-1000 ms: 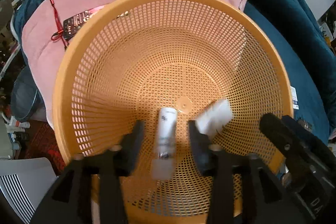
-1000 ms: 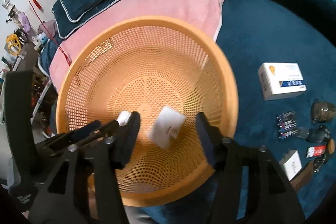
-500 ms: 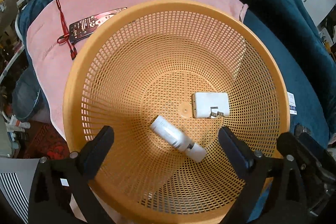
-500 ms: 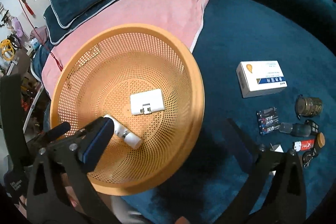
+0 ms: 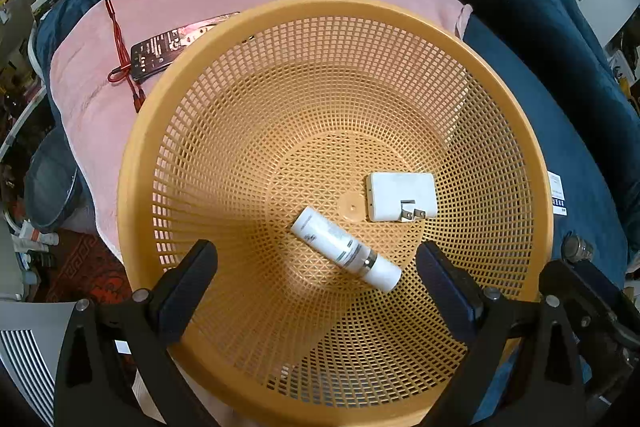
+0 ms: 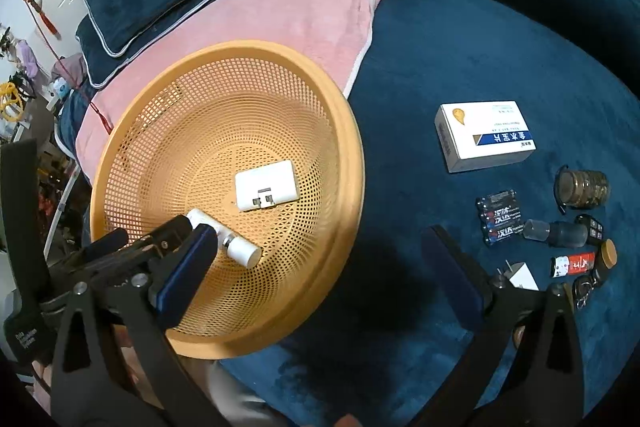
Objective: Organize rigid objects
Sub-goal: 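Withdraw both tools from the basket back toward the remaining items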
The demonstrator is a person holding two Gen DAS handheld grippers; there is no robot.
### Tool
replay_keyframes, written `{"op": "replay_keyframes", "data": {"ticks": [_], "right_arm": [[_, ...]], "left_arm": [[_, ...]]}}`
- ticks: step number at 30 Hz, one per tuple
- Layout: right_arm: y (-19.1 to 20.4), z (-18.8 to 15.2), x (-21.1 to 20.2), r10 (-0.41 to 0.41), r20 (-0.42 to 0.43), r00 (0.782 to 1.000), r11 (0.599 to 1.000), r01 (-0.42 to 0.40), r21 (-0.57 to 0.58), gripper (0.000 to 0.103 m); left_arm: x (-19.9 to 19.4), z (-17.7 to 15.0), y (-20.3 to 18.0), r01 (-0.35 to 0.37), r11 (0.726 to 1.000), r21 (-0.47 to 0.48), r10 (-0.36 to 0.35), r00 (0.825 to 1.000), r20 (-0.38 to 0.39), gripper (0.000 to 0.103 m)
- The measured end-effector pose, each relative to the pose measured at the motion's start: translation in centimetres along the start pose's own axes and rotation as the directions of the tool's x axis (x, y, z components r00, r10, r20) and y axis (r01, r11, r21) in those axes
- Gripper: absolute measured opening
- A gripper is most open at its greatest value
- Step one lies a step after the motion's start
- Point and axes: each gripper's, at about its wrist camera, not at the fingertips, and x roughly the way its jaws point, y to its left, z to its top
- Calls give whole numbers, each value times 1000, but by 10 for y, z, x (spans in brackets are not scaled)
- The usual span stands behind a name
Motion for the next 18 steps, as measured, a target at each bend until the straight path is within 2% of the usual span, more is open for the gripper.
{"op": "replay_keyframes", "data": {"ticks": [18], "right_arm": [[-13, -5, -3, 2, -1, 1000, 1000, -2, 31, 103]], "left_arm": [[-4, 0, -6, 0, 1000, 21, -1, 1000, 15, 100]]}}
